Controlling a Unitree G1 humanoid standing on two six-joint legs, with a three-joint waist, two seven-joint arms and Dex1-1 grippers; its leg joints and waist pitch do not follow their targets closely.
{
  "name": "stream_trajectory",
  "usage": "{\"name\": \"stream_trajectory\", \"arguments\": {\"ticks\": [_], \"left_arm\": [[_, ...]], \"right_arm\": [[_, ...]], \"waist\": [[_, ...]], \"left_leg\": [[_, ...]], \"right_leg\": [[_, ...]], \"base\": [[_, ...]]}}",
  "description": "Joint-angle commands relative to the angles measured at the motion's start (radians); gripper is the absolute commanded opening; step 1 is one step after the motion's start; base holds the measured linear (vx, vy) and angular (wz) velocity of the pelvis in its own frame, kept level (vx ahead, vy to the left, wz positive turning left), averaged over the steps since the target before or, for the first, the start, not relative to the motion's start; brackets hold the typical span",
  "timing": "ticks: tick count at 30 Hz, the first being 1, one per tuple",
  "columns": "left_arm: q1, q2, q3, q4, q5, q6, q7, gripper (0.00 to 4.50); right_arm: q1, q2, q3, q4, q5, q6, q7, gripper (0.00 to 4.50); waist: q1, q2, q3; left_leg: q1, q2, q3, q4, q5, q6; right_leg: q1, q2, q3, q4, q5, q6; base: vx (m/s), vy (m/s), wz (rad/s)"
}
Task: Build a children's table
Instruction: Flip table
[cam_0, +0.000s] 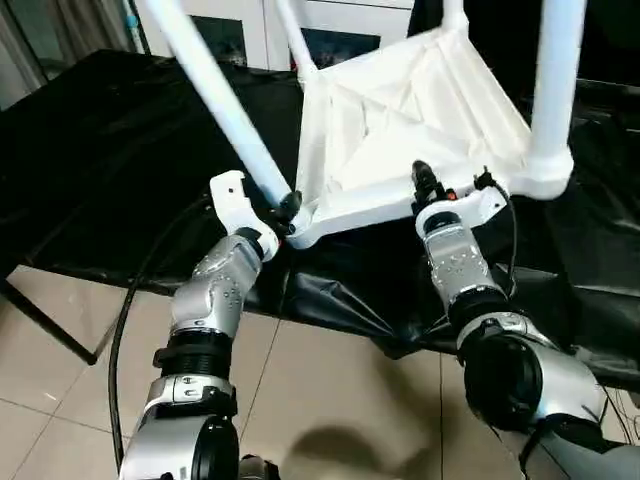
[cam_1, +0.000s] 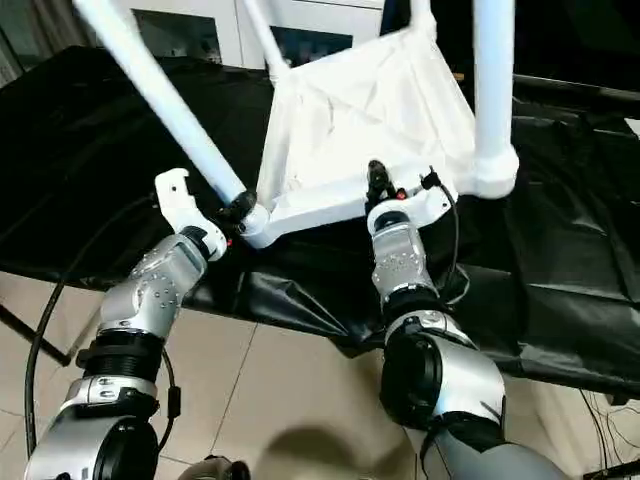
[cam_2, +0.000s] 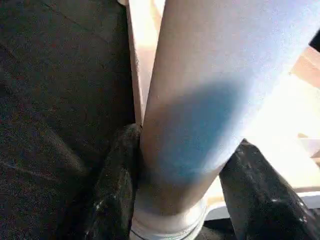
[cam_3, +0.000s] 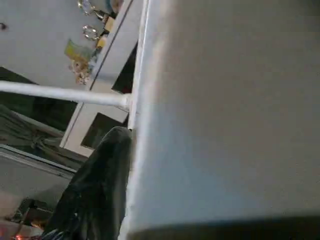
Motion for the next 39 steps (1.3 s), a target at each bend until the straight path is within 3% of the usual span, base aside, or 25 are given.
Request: {"name": "stream_trajectory", "arguments": {"ticks": [1, 5, 8, 13, 16, 19, 23, 27, 30, 35, 39], "left_arm": [[0.005, -0.01, 0.023, -0.027, -0.056, 0.019, -0.027, 2.83], [0.009, 0.011, 0.051, -0.045, -0.066, -0.034, -0.038, 3.29], [0.015, 0.029, 0.145, -0.098, -0.158, -0.093, -0.066, 3.2], [0.039, 0.07, 0.199, -0.137, -0.195, -0.126, -0.08, 3.2], [0.069, 0.105, 0.246, -0.207, -0.241, -0.162, -0.113, 3.2], [0.091, 0.134, 0.242, -0.249, -0.241, -0.175, -0.147, 3.2], [0.118, 0.184, 0.23, -0.278, -0.208, -0.188, -0.166, 3.2], [0.138, 0.286, 0.18, -0.267, -0.096, -0.241, -0.187, 3.2], [0.161, 0.337, 0.091, -0.319, -0.064, -0.209, -0.28, 3.2], [0.23, 0.473, -0.148, -0.449, 0.006, -0.113, -0.516, 3.2], [0.23, 0.524, -0.254, -0.48, 0.035, -0.087, -0.592, 3.2]], "right_arm": [[-0.023, -0.011, 0.011, 0.007, -0.031, -0.03, -0.028, 2.27], [-0.023, -0.021, 0.03, 0.005, -0.063, -0.055, -0.043, 2.2], [-0.015, -0.037, 0.041, -0.002, -0.084, -0.077, -0.061, 2.18], [-0.007, -0.057, 0.065, -0.015, -0.117, -0.09, -0.065, 2.15], [0.003, -0.085, 0.08, -0.036, -0.149, -0.118, -0.097, 2.12], [0.012, -0.108, 0.111, -0.057, -0.2, -0.145, -0.13, 2.1], [0.02, -0.133, 0.147, -0.081, -0.251, -0.145, -0.158, 2.1], [0.023, -0.172, 0.212, -0.125, -0.32, -0.084, -0.16, 2.1], [0.022, -0.189, 0.237, -0.146, -0.34, -0.058, -0.152, 2.1], [0.015, -0.219, 0.277, -0.172, -0.38, -0.009, -0.154, 2.1], [0.009, -0.236, 0.31, -0.196, -0.418, 0.02, -0.184, 2.1]], "waist": [[0.005, -0.007, -0.091], [0.005, -0.005, -0.089], [0.005, -0.004, -0.089], [0.004, -0.008, -0.087], [0.006, -0.008, -0.084], [0.01, -0.002, -0.085], [0.025, -0.003, -0.081], [0.016, -0.004, -0.076], [0.007, -0.004, -0.075], [0.0, -0.005, -0.074], [-0.008, -0.007, -0.074]], "left_leg": [[0.043, 0.056, -0.023, -0.041, 0.048, 0.156], [0.043, 0.057, -0.023, -0.042, 0.024, 0.153], [0.045, 0.058, -0.023, -0.043, 0.019, 0.141], [0.045, 0.057, -0.022, -0.044, 0.011, 0.14], [0.049, 0.061, -0.021, -0.048, -0.021, 0.121], [0.054, 0.06, -0.021, -0.047, -0.03, 0.1], [0.062, 0.06, -0.014, -0.052, -0.067, 0.065], [0.061, 0.058, -0.016, -0.068, -0.148, 0.009], [0.061, 0.058, -0.016, -0.074, -0.182, -0.029], [0.057, 0.055, -0.012, -0.076, -0.188, -0.038], [0.056, 0.049, -0.007, -0.071, -0.164, -0.041]], "right_leg": [[0.042, -0.079, 0.017, -0.04, 0.345, -0.313], [0.041, -0.078, 0.018, -0.044, 0.312, -0.306], [0.039, -0.078, 0.017, -0.043, 0.302, -0.309], [0.039, -0.078, 0.019, -0.044, 0.287, -0.299], [0.035, -0.077, 0.02, -0.048, 0.233, -0.29], [0.031, -0.071, 0.02, -0.049, 0.216, -0.262], [0.019, -0.067, 0.019, -0.054, 0.163, -0.231], [0.019, -0.068, 0.017, -0.065, 0.047, -0.172], [0.016, -0.071, 0.018, -0.068, -0.002, -0.161], [0.011, -0.07, 0.022, -0.069, -0.024, -0.152], [0.014, -0.068, 0.025, -0.068, 0.015, -0.168]], "base": [[0.0, 0.0, 0.0], [0.0, 0.0, 0.0], [0.0, 0.0, 0.0], [0.0, 0.0, 0.0], [0.0, 0.0, 0.0], [0.0, 0.0, 0.0], [0.0, 0.0, 0.0], [0.0, 0.0, 0.0], [0.0, 0.0, 0.0], [0.0, 0.0, 0.0], [0.0, 0.0, 0.0]]}}
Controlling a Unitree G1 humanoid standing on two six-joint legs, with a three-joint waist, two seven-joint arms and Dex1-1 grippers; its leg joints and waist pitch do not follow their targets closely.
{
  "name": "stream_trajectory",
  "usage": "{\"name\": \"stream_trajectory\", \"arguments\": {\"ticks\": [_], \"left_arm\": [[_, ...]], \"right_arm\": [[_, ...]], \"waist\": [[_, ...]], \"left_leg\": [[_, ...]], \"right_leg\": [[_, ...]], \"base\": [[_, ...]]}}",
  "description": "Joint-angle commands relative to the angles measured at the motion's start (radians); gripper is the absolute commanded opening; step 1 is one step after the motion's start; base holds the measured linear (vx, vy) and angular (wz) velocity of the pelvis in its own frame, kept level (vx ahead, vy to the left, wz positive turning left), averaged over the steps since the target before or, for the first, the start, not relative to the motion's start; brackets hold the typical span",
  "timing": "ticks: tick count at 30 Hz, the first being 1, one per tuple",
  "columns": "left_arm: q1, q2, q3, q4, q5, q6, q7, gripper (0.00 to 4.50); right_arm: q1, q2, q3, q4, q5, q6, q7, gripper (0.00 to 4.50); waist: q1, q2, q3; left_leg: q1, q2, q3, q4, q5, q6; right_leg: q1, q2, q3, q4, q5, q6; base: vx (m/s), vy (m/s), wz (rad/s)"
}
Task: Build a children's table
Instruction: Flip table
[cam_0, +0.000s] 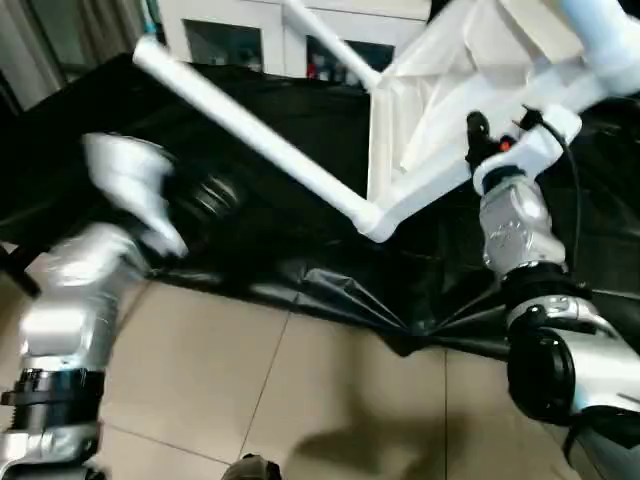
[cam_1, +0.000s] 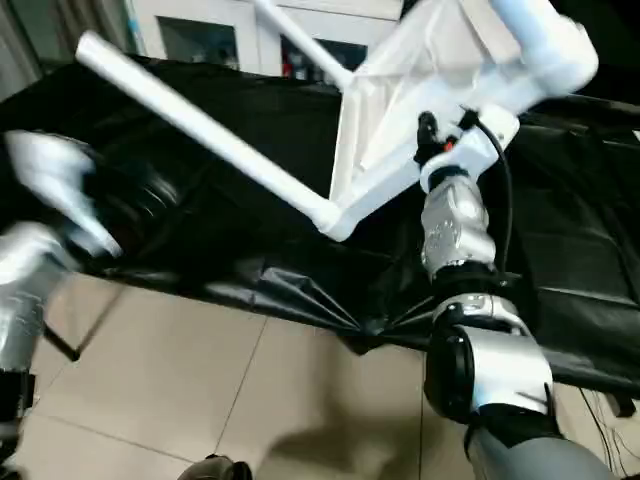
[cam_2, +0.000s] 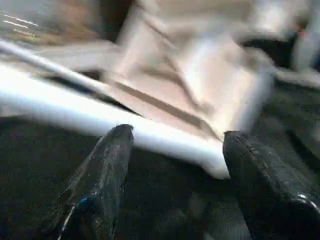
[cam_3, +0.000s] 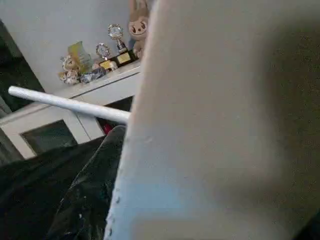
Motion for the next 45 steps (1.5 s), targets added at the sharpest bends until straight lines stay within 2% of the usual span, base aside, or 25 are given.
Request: {"name": "stream_trajectory", "arguments": {"ticks": [1, 4, 6, 7, 9, 11, 17, 25, 26, 27, 28, 29, 31, 33, 35, 38, 41, 45], "left_arm": [[-0.015, 0.017, -0.044, -0.02, 0.027, 0.02, -0.035, 3.2], [-0.032, 0.022, -0.075, -0.013, 0.053, 0.023, -0.048, 3.2], [-0.047, 0.021, -0.09, 0.001, 0.081, 0.013, -0.042, 3.2], [-0.047, 0.021, -0.09, 0.001, 0.081, 0.013, -0.042, 3.2], [-0.067, 0.023, -0.108, 0.012, 0.095, 0.02, -0.024, 3.2], [-0.075, 0.021, -0.118, 0.016, 0.101, 0.02, -0.021, 3.2], [-0.082, 0.014, -0.137, 0.006, 0.109, 0.025, -0.031, 3.2], [-0.091, 0.013, -0.15, -0.012, 0.121, 0.003, -0.036, 3.2], [-0.097, 0.014, -0.153, -0.009, 0.133, -0.012, -0.028, 3.2], [-0.101, 0.014, -0.156, -0.007, 0.142, -0.023, -0.022, 3.2], [-0.111, 0.015, -0.159, 0.002, 0.162, -0.037, -0.008, 3.2], [-0.125, 0.014, -0.163, 0.019, 0.188, -0.061, 0.012, 3.2], [-0.135, 0.012, -0.163, 0.032, 0.209, -0.086, 0.029, 3.2], [-0.136, -0.02, -0.159, 0.049, 0.219, -0.109, 0.066, 3.2], [-0.123, -0.063, -0.16, 0.069, 0.246, -0.147, 0.136, 3.2], [-0.127, -0.074, -0.174, 0.08, 0.28, -0.189, 0.168, 3.2], [-0.134, -0.072, -0.19, 0.077, 0.279, -0.205, 0.139, 3.2], [-0.156, -0.038, -0.25, 0.109, 0.353, -0.325, 0.099, 3.2]], "right_arm": [[0.012, -0.037, 0.054, -0.01, -0.098, 0.036, -0.039, 2.1], [0.011, -0.055, 0.096, -0.036, -0.151, 0.068, -0.058, 2.1], [0.009, -0.07, 0.131, -0.061, -0.196, 0.091, -0.078, 2.1], [0.009, -0.07, 0.131, -0.061, -0.196, 0.091, -0.078, 2.1], [0.007, -0.09, 0.189, -0.104, -0.262, 0.133, -0.11, 2.09], [0.007, -0.095, 0.216, -0.124, -0.293, 0.154, -0.123, 2.09], [0.021, -0.089, 0.243, -0.175, -0.331, 0.203, -0.165, 1.99], [0.047, -0.06, 0.273, -0.23, -0.352, 0.245, -0.165, 1.99], [0.052, -0.055, 0.277, -0.234, -0.349, 0.23, -0.145, 1.99], [0.056, -0.052, 0.28, -0.24, -0.345, 0.222, -0.131, 2.55], [0.066, -0.047, 0.289, -0.246, -0.347, 0.189, -0.116, 2.69], [0.076, -0.041, 0.3, -0.253, -0.351, 0.156, -0.107, 2.69], [0.083, -0.038, 0.305, -0.258, -0.353, 0.141, -0.105, 2.86], [0.106, -0.023, 0.293, -0.253, -0.347, 0.097, -0.127, 3.05], [0.132, -0.003, 0.27, -0.251, -0.337, 0.06, -0.167, 3.23], [0.145, 0.009, 0.259, -0.255, -0.324, 0.042, -0.168, 3.42], [0.162, 0.013, 0.261, -0.264, -0.328, 0.028, -0.171, 3.77], [0.198, 0.033, 0.259, -0.23, -0.33, -0.013, -0.169, 4.11]], "waist": [[-0.01, -0.001, -0.074], [-0.01, -0.003, -0.074], [-0.01, -0.002, -0.073], [-0.011, -0.003, -0.074], [-0.012, -0.004, -0.073], [-0.011, -0.004, -0.074], [-0.013, -0.006, -0.076], [-0.012, -0.009, -0.076], [-0.014, -0.014, -0.076], [-0.013, -0.012, -0.076], [-0.015, -0.016, -0.075], [-0.015, -0.014, -0.075], [-0.017, -0.014, -0.077], [-0.022, -0.019, -0.077], [-0.03, -0.018, -0.079], [-0.033, -0.022, -0.08], [-0.029, -0.02, -0.08], [-0.029, -0.013, -0.079]], "left_leg": [[0.054, 0.05, -0.029, -0.073, -0.168, -0.049], [0.054, 0.05, -0.029, -0.071, -0.165, -0.05], [0.059, 0.05, -0.028, -0.072, -0.171, -0.058], [0.058, 0.049, -0.028, -0.071, -0.174, -0.06], [0.057, 0.049, -0.03, -0.072, -0.172, -0.073], [0.057, 0.048, -0.029, -0.071, -0.169, -0.075], [0.057, 0.047, -0.029, -0.068, -0.16, -0.068], [0.055, 0.048, -0.03, -0.069, -0.154, -0.067], [0.055, 0.048, -0.029, -0.069, -0.155, -0.066], [0.055, 0.048, -0.03, -0.069, -0.155, -0.065], [0.053, 0.049, -0.029, -0.069, -0.157, -0.06], [0.052, 0.049, -0.03, -0.069, -0.153, -0.06], [0.053, 0.049, -0.031, -0.067, -0.147, -0.063], [0.05, 0.049, -0.031, -0.068, -0.133, -0.06], [0.047, 0.048, -0.03, -0.064, -0.114, -0.037], [0.047, 0.049, -0.03, -0.062, -0.113, -0.016], [0.049, 0.05, -0.03, -0.061, -0.108, -0.005], [0.052, 0.052, -0.032, -0.064, -0.133, -0.011]], "right_leg": [[0.011, -0.051, 0.024, -0.066, 0.006, -0.185], [0.012, -0.049, 0.024, -0.066, 0.014, -0.189], [0.01, -0.046, 0.024, -0.069, 0.003, -0.185], [0.011, -0.047, 0.025, -0.067, 0.003, -0.185], [0.012, -0.045, 0.024, -0.067, -0.001, -0.179], [0.012, -0.046, 0.025, -0.066, 0.009, -0.176], [0.014, -0.045, 0.026, -0.063, 0.049, -0.172], [0.015, -0.045, 0.026, -0.063, 0.047, -0.165], [0.016, -0.046, 0.026, -0.063, 0.045, -0.163], [0.016, -0.047, 0.026, -0.063, 0.043, -0.163], [0.017, -0.048, 0.027, -0.065, 0.036, -0.161], [0.017, -0.049, 0.027, -0.066, 0.033, -0.159], [0.018, -0.048, 0.028, -0.064, 0.045, -0.158], [0.021, -0.047, 0.026, -0.06, 0.076, -0.167], [0.024, -0.048, 0.027, -0.058, 0.127, -0.186], [0.027, -0.048, 0.026, -0.06, 0.129, -0.189], [0.024, -0.048, 0.026, -0.059, 0.116, -0.194], [0.02, -0.049, 0.026, -0.063, 0.086, -0.19]], "base": [[0.0, 0.0, 0.0], [0.0, 0.0, 0.0], [0.0, 0.0, 0.0], [0.0, 0.0, 0.0], [0.0, 0.0, 0.0], [0.0, 0.0, 0.0], [0.0, 0.0, 0.0], [0.0, 0.0, 0.0], [0.0, 0.0, 0.0], [0.0, 0.0, 0.0], [0.0, 0.0, 0.0], [0.0, 0.0, 0.0], [0.0, 0.0, 0.0], [0.0, 0.0, 0.0], [0.0, 0.0, 0.0], [0.0, 0.0, 0.0], [0.0, 0.0, 0.0], [0.0, 0.0, 0.0]]}}
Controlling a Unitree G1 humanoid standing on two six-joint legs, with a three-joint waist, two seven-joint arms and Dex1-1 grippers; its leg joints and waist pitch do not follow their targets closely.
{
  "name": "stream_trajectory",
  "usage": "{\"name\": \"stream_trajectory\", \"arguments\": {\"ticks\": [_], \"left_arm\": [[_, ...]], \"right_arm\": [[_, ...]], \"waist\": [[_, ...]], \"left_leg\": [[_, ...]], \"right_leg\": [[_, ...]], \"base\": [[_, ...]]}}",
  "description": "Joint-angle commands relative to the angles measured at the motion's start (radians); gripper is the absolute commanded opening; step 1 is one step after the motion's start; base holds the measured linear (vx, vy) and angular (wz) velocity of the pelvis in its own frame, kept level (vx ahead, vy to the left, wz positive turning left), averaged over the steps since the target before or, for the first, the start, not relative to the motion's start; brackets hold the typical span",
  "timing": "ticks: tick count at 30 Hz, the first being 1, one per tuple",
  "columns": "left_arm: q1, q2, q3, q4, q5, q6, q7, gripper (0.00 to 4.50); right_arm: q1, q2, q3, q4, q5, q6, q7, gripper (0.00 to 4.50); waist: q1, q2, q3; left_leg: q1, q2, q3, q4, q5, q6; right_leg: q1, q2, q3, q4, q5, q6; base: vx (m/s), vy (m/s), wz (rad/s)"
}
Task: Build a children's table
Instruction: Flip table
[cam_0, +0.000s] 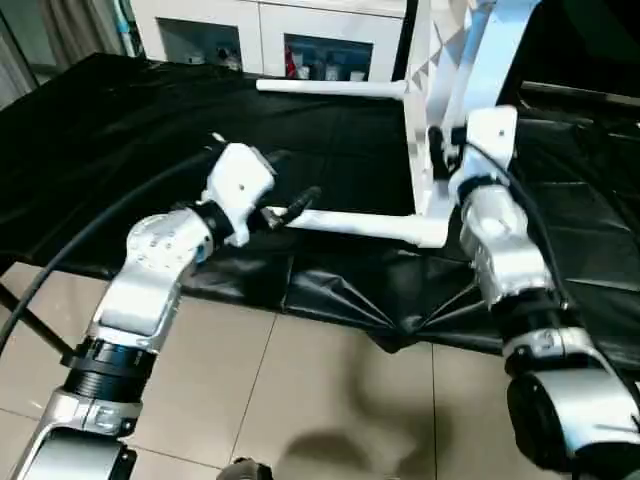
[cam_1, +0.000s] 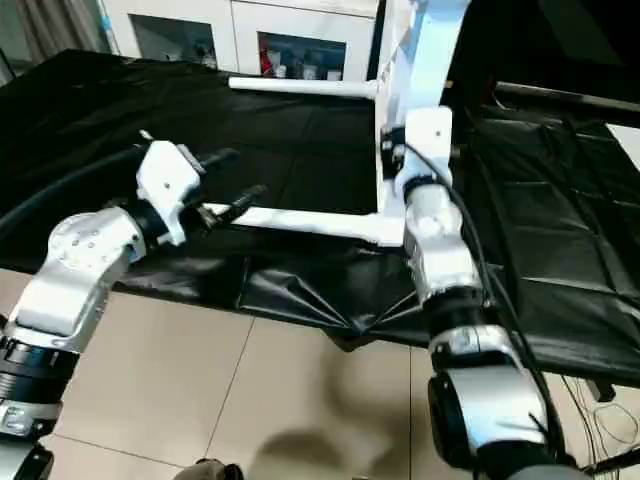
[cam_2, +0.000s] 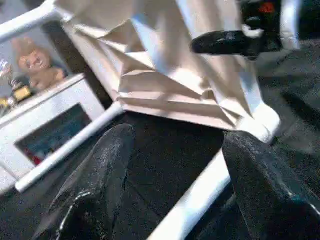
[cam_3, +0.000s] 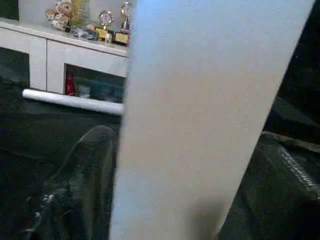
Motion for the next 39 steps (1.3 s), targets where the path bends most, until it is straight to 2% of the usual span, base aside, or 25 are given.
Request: {"name": "stream_trajectory", "arguments": {"ticks": [1, 2, 3, 4, 7, 12, 13, 15, 19, 20, 21, 26, 27, 29, 32, 33, 36, 39], "left_arm": [[-0.018, 0.007, -0.021, 0.011, 0.029, -0.035, -0.016, 3.2], [-0.023, 0.002, -0.02, 0.03, 0.06, -0.069, 0.015, 3.2], [-0.023, 0.002, -0.02, 0.031, 0.061, -0.07, 0.015, 3.2], [-0.024, 0.002, -0.021, 0.037, 0.065, -0.074, 0.015, 3.2], [-0.026, 0.01, -0.031, 0.046, 0.083, -0.074, 0.023, 3.2], [-0.028, 0.004, -0.026, 0.047, 0.079, -0.086, 0.028, 3.2], [-0.026, 0.006, -0.03, 0.045, 0.086, -0.097, 0.029, 3.2], [-0.019, 0.004, -0.031, 0.037, 0.091, -0.106, 0.029, 3.2], [0.003, -0.001, -0.027, 0.011, 0.084, -0.106, 0.019, 3.2], [0.007, 0.002, -0.028, 0.008, 0.083, -0.107, 0.015, 3.2], [0.012, 0.006, -0.028, 0.0, 0.079, -0.105, 0.007, 3.2], [0.024, 0.018, -0.016, -0.019, 0.063, -0.099, -0.004, 3.2], [0.024, 0.019, -0.015, -0.02, 0.062, -0.099, -0.004, 3.2], [0.021, 0.017, -0.018, -0.015, 0.067, -0.102, -0.004, 3.2], [0.023, 0.01, -0.028, -0.022, 0.071, -0.098, -0.005, 3.2], [0.024, 0.009, -0.029, -0.024, 0.072, -0.097, -0.006, 3.2], [0.03, 0.009, -0.026, -0.035, 0.064, -0.085, -0.014, 3.2], [0.032, 0.013, -0.018, -0.035, 0.055, -0.082, -0.02, 3.2]], "right_arm": [[0.008, 0.005, -0.011, 0.013, 0.003, -0.016, 0.0, 4.11], [-0.004, 0.019, -0.014, 0.074, 0.008, -0.041, 0.003, 4.34], [-0.005, 0.019, -0.014, 0.076, 0.008, -0.042, 0.003, 4.34], [-0.019, 0.025, -0.016, 0.113, 0.011, -0.059, 0.008, 4.34], [-0.061, 0.033, -0.032, 0.208, 0.021, -0.077, 0.009, 4.34], [-0.092, 0.037, -0.05, 0.257, 0.028, -0.094, -0.007, 4.34], [-0.101, 0.037, -0.055, 0.275, 0.03, -0.109, -0.008, 4.09], [-0.109, 0.04, -0.064, 0.294, 0.04, -0.126, 0.007, 4.0], [-0.123, 0.039, -0.061, 0.335, 0.036, -0.165, 0.026, 3.66], [-0.128, 0.038, -0.06, 0.348, 0.033, -0.171, 0.023, 3.57], [-0.13, 0.038, -0.061, 0.356, 0.031, -0.176, 0.022, 3.49], [-0.143, 0.037, -0.058, 0.392, 0.012, -0.195, -0.007, 3.09], [-0.145, 0.036, -0.054, 0.396, 0.005, -0.196, -0.015, 2.99], [-0.147, 0.034, -0.056, 0.408, 0.0, -0.201, -0.024, 2.77], [-0.148, 0.028, -0.059, 0.413, 0.0, -0.206, -0.03, 2.58], [-0.149, 0.027, -0.058, 0.416, -0.001, -0.208, -0.032, 2.46], [-0.152, 0.024, -0.058, 0.427, 0.0, -0.217, -0.027, 2.3], [-0.155, 0.019, -0.052, 0.43, -0.009, -0.227, -0.022, 2.05]], "waist": [[0.001, 0.001, -0.079], [0.0, 0.006, -0.079], [-0.001, 0.005, -0.079], [0.001, 0.01, -0.08], [-0.001, 0.01, -0.081], [0.003, 0.004, -0.082], [0.004, 0.001, -0.082], [0.007, 0.002, -0.082], [0.008, -0.005, -0.08], [0.009, -0.003, -0.079], [0.009, -0.007, -0.079], [0.01, 0.001, -0.08], [0.009, 0.0, -0.08], [0.009, 0.007, -0.079], [0.008, 0.004, -0.08], [0.007, -0.002, -0.08], [0.009, 0.0, -0.081], [0.008, 0.003, -0.08]], "left_leg": [[0.052, 0.051, -0.034, -0.064, -0.139, -0.014], [0.052, 0.051, -0.034, -0.065, -0.153, -0.023], [0.053, 0.051, -0.034, -0.065, -0.156, -0.026], [0.052, 0.05, -0.035, -0.065, -0.155, -0.029], [0.054, 0.051, -0.034, -0.065, -0.17, -0.035], [0.051, 0.051, -0.033, -0.063, -0.14, -0.011], [0.051, 0.051, -0.033, -0.063, -0.14, -0.008], [0.051, 0.052, -0.033, -0.062, -0.137, 0.0], [0.05, 0.053, -0.032, -0.063, -0.148, 0.006], [0.049, 0.053, -0.032, -0.064, -0.148, 0.007], [0.049, 0.053, -0.032, -0.064, -0.146, 0.008], [0.05, 0.053, -0.033, -0.063, -0.137, 0.016], [0.049, 0.053, -0.033, -0.064, -0.139, 0.013], [0.051, 0.052, -0.033, -0.064, -0.159, 0.001], [0.051, 0.052, -0.034, -0.065, -0.159, -0.003], [0.05, 0.052, -0.033, -0.064, -0.156, -0.001], [0.05, 0.052, -0.033, -0.062, -0.147, 0.011], [0.05, 0.052, -0.032, -0.062, -0.151, 0.009]], "right_leg": [[0.021, -0.051, 0.024, -0.061, 0.083, -0.196], [0.02, -0.052, 0.024, -0.062, 0.077, -0.205], [0.021, -0.052, 0.024, -0.063, 0.076, -0.206], [0.022, -0.053, 0.024, -0.06, 0.081, -0.208], [0.02, -0.052, 0.022, -0.059, 0.083, -0.221], [0.023, -0.053, 0.021, -0.053, 0.135, -0.233], [0.023, -0.054, 0.021, -0.054, 0.132, -0.234], [0.023, -0.056, 0.021, -0.054, 0.124, -0.237], [0.022, -0.057, 0.021, -0.057, 0.091, -0.238], [0.021, -0.057, 0.021, -0.057, 0.084, -0.239], [0.022, -0.057, 0.021, -0.057, 0.083, -0.238], [0.019, -0.055, 0.02, -0.055, 0.091, -0.238], [0.019, -0.055, 0.019, -0.054, 0.089, -0.238], [0.018, -0.056, 0.02, -0.056, 0.079, -0.237], [0.02, -0.054, 0.02, -0.054, 0.094, -0.236], [0.021, -0.054, 0.02, -0.055, 0.098, -0.236], [0.02, -0.056, 0.021, -0.054, 0.104, -0.238], [0.019, -0.054, 0.02, -0.054, 0.099, -0.237]], "base": [[0.0, 0.0, 0.0], [0.0, 0.0, 0.0], [0.0, 0.0, 0.0], [0.0, 0.0, 0.0], [0.0, 0.0, 0.0], [0.0, 0.0, 0.0], [0.0, 0.0, 0.0], [0.0, 0.0, 0.0], [0.0, 0.0, 0.0], [0.0, 0.0, 0.0], [0.0, 0.0, 0.0], [0.0, 0.0, 0.0], [0.0, 0.0, 0.0], [0.0, 0.0, 0.0], [0.0, 0.0, 0.0], [0.0, 0.0, 0.0], [0.0, 0.0, 0.0], [0.0, 0.0, 0.0]]}}
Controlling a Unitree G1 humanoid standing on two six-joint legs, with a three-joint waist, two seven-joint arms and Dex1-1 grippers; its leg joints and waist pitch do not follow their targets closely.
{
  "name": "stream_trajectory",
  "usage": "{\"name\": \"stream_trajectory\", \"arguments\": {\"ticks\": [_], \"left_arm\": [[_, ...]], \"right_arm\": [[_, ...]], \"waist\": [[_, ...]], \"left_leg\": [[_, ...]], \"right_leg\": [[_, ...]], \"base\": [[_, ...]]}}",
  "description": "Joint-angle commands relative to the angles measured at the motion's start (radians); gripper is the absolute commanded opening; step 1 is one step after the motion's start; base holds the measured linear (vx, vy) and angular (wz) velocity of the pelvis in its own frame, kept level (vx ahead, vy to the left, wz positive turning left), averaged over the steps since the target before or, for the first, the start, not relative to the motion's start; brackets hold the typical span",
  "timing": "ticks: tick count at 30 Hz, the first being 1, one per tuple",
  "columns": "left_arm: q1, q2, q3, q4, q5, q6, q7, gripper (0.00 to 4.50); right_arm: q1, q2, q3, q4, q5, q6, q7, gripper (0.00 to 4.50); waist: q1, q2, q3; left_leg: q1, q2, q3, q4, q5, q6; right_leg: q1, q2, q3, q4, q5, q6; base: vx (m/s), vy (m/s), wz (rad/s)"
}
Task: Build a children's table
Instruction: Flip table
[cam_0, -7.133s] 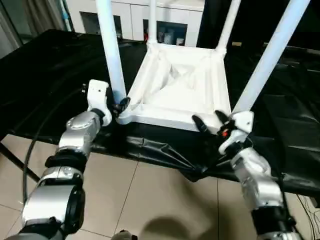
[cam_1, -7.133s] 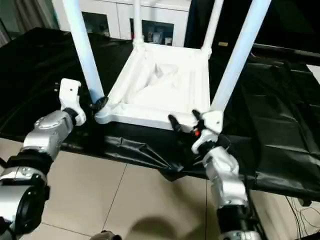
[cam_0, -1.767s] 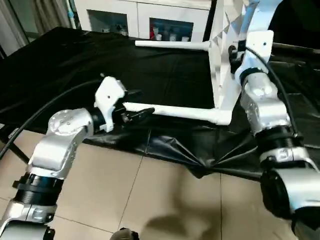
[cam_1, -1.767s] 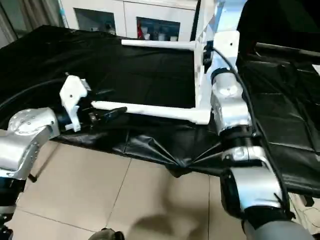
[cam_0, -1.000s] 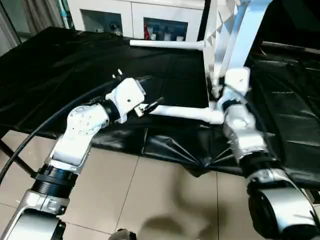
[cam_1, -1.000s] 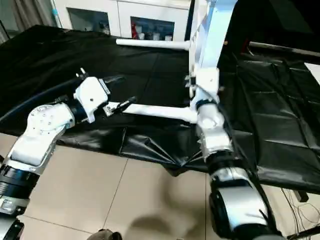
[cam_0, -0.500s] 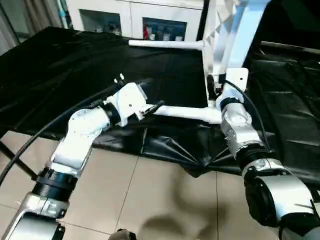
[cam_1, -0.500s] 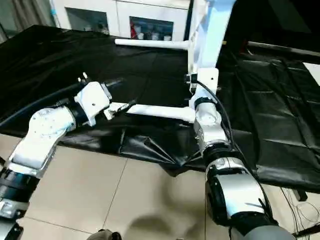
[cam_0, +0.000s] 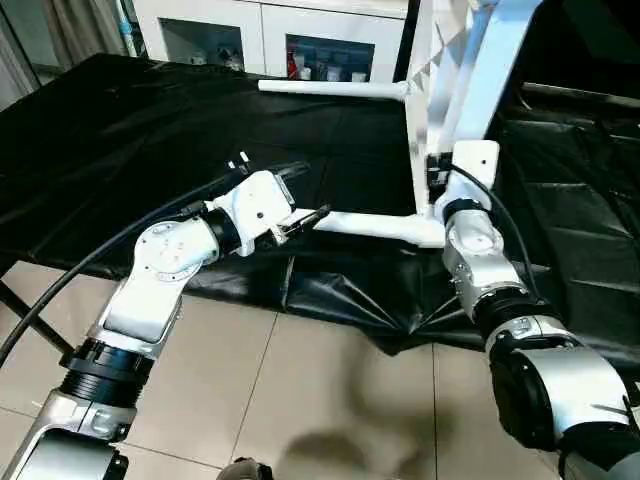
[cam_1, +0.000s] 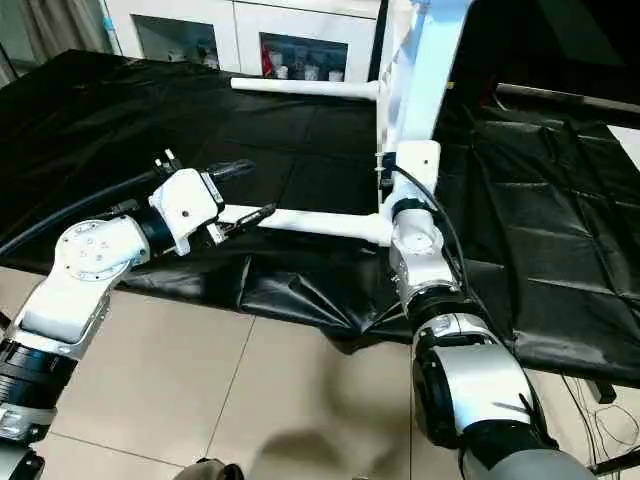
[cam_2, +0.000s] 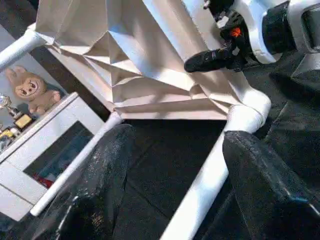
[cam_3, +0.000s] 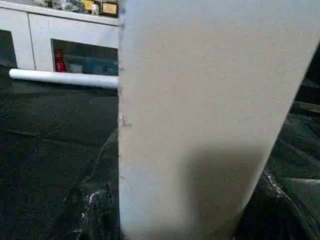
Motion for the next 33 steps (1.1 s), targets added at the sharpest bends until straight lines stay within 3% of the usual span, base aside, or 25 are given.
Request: {"name": "stream_trajectory", "arguments": {"ticks": [1, 2, 4, 5, 6, 8, 10, 11, 13, 14, 15, 18, 21, 26, 29, 32, 33], "left_arm": [[0.003, 0.008, 0.001, -0.017, -0.01, 0.006, -0.016, 3.2], [-0.001, 0.009, 0.001, -0.012, -0.011, 0.007, -0.019, 3.2], [-0.02, 0.01, 0.009, 0.002, -0.011, 0.007, -0.015, 3.2], [-0.029, 0.008, 0.016, 0.007, -0.012, 0.006, -0.008, 3.49], [-0.033, 0.007, 0.019, 0.008, -0.013, 0.006, -0.005, 3.49], [-0.075, 0.012, 0.031, 0.02, 0.008, -0.036, 0.017, 3.6], [-0.106, 0.017, 0.037, 0.029, 0.024, -0.067, 0.03, 3.94], [-0.177, 0.04, 0.044, 0.05, 0.08, -0.144, 0.075, 3.98], [-0.204, 0.051, 0.046, 0.06, 0.108, -0.177, 0.099, 3.99], [-0.257, 0.074, 0.048, 0.077, 0.169, -0.239, 0.155, 4.03], [-0.261, 0.076, 0.048, 0.078, 0.174, -0.244, 0.159, 4.31], [-0.354, 0.108, 0.065, 0.084, 0.277, -0.33, 0.284, 4.42], [-0.425, 0.141, 0.068, 0.11, 0.353, -0.319, 0.368, 4.42], [-0.462, 0.16, 0.072, 0.162, 0.388, -0.33, 0.428, 4.42], [-0.509, 0.179, 0.039, 0.28, 0.428, -0.291, 0.452, 4.42], [-0.545, 0.182, 0.045, 0.38, 0.472, -0.23, 0.52, 4.42], [-0.549, 0.183, 0.051, 0.405, 0.472, -0.206, 0.533, 4.42]], "right_arm": [[-0.026, -0.015, 0.008, 0.007, -0.014, -0.018, 0.011, 2.03], [-0.027, -0.019, 0.009, 0.007, -0.016, -0.021, 0.011, 2.01], [-0.028, -0.035, 0.02, 0.001, -0.035, -0.031, 0.003, 1.98], [-0.028, -0.042, 0.026, -0.003, -0.044, -0.035, 0.001, 1.97], [-0.028, -0.045, 0.028, -0.004, -0.048, -0.036, -0.001, 1.97], [-0.029, -0.069, 0.047, -0.018, -0.079, -0.042, -0.01, 1.97], [-0.031, -0.084, 0.06, -0.03, -0.097, -0.05, -0.012, 1.87], [-0.04, -0.118, 0.086, -0.055, -0.133, -0.068, -0.01, 1.82], [-0.044, -0.13, 0.094, -0.064, -0.144, -0.076, -0.008, 1.79], [-0.05, -0.152, 0.102, -0.085, -0.157, -0.085, 0.003, 1.79], [-0.05, -0.153, 0.103, -0.087, -0.158, -0.086, 0.004, 1.79], [-0.055, -0.186, 0.115, -0.134, -0.176, -0.095, 0.028, 1.79], [-0.058, -0.207, 0.133, -0.168, -0.198, -0.101, 0.041, 1.79], [-0.061, -0.215, 0.15, -0.194, -0.222, -0.108, 0.039, 1.79], [-0.068, -0.216, 0.17, -0.219, -0.242, -0.114, 0.031, 1.79], [-0.074, -0.228, 0.182, -0.256, -0.257, -0.111, 0.023, 1.79], [-0.078, -0.233, 0.183, -0.268, -0.26, -0.109, 0.023, 1.79]], "waist": [[0.004, 0.003, -0.081], [0.004, 0.009, -0.08], [0.003, 0.008, -0.081], [0.002, 0.01, -0.081], [0.002, 0.017, -0.082], [0.004, 0.011, -0.083], [0.003, 0.021, -0.085], [0.002, 0.024, -0.085], [0.002, 0.021, -0.093], [0.002, 0.018, -0.097], [0.003, 0.016, -0.097], [0.009, 0.016, -0.1], [0.012, 0.014, -0.1], [0.012, 0.017, -0.091], [0.016, 0.026, -0.089], [0.018, 0.03, -0.089], [0.019, 0.026, -0.09]], "left_leg": [[0.05, 0.052, -0.033, -0.063, -0.157, 0.006], [0.051, 0.052, -0.033, -0.063, -0.161, 0.002], [0.051, 0.051, -0.033, -0.063, -0.158, 0.0], [0.051, 0.051, -0.033, -0.063, -0.158, -0.003], [0.052, 0.05, -0.034, -0.062, -0.159, -0.006], [0.052, 0.049, -0.033, -0.06, -0.152, -0.002], [0.05, 0.047, -0.033, -0.055, -0.126, -0.003], [0.046, 0.045, -0.034, -0.052, -0.107, 0.009], [0.045, 0.044, -0.034, -0.045, -0.086, 0.02], [0.038, 0.043, -0.035, -0.038, -0.02, 0.044], [0.033, 0.039, -0.032, -0.031, 0.012, 0.072], [0.026, 0.041, -0.032, -0.024, 0.038, 0.107], [0.021, 0.04, -0.03, -0.016, 0.078, 0.12], [0.025, 0.045, -0.029, -0.024, -0.023, 0.085], [0.032, 0.045, -0.03, -0.028, -0.064, 0.056], [0.032, 0.044, -0.031, -0.028, -0.07, 0.041], [0.031, 0.042, -0.031, -0.026, -0.066, 0.042]], "right_leg": [[0.02, -0.054, 0.02, -0.055, 0.093, -0.236], [0.019, -0.053, 0.021, -0.055, 0.091, -0.235], [0.02, -0.051, 0.02, -0.055, 0.103, -0.234], [0.02, -0.05, 0.02, -0.054, 0.111, -0.234], [0.02, -0.051, 0.02, -0.053, 0.115, -0.234], [0.023, -0.051, 0.02, -0.054, 0.129, -0.239], [0.024, -0.047, 0.019, -0.05, 0.162, -0.24], [0.027, -0.047, 0.019, -0.048, 0.193, -0.239], [0.032, -0.046, 0.019, -0.045, 0.22, -0.233], [0.035, -0.045, 0.018, -0.033, 0.304, -0.236], [0.034, -0.043, 0.018, -0.031, 0.343, -0.235], [0.032, -0.044, 0.017, -0.026, 0.361, -0.239], [0.024, -0.04, 0.015, -0.017, 0.382, -0.24], [0.015, -0.044, 0.016, -0.032, 0.204, -0.253], [0.005, -0.041, 0.018, -0.037, 0.151, -0.246], [0.005, -0.04, 0.018, -0.035, 0.167, -0.244], [0.008, -0.041, 0.018, -0.034, 0.178, -0.242]], "base": [[0.0, 0.0, 0.0], [0.0, 0.0, 0.0], [0.0, 0.0, 0.0], [0.0, 0.0, 0.0], [0.0, 0.0, 0.0], [0.0, 0.0, 0.0], [0.0, 0.0, 0.0], [0.0, 0.0, 0.0], [0.0, 0.0, 0.0], [0.0, 0.0, 0.0], [0.0, 0.0, 0.0], [0.0, 0.0, 0.0], [0.0, 0.0, 0.0], [0.0, 0.0, 0.0], [0.0, 0.0, 0.0], [0.0, 0.0, 0.0], [0.0, 0.0, 0.0]]}}
